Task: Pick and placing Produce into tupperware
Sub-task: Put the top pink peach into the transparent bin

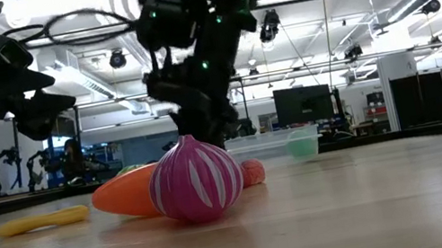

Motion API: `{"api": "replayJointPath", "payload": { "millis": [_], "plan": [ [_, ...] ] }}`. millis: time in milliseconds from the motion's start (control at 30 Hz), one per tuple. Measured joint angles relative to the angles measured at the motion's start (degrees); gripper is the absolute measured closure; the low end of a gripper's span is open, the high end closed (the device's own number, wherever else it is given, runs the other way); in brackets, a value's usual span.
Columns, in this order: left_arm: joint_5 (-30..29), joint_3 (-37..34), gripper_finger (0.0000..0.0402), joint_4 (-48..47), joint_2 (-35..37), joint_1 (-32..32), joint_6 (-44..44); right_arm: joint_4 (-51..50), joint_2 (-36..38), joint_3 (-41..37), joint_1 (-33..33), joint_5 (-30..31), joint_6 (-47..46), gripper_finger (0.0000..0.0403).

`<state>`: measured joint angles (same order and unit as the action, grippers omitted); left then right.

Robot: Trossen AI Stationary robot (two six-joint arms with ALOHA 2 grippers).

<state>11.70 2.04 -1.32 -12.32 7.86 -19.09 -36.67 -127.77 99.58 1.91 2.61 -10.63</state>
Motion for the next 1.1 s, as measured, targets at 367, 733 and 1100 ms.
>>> {"api": "replayJointPath", "payload": {
  "millis": [367, 733, 1100],
  "plan": [
    [0.00, 0.00, 0.0194, 0.00, -0.02, 0.00, 0.00, -2.41, 0.34, 0.95, 0.23, 0.46, -3.33, 0.0302],
    [0.00, 0.01, 0.0194, 0.00, 0.07, 0.00, 0.02, -13.39, 10.04, 0.92, 2.14, 11.44, -12.31, 0.0303],
    [0.00, 0.00, 0.0194, 0.00, 0.07, -0.01, 0.00, -24.79, 12.84, -4.53, 11.71, 3.83, -18.14, 0.0285]
  ]
}}
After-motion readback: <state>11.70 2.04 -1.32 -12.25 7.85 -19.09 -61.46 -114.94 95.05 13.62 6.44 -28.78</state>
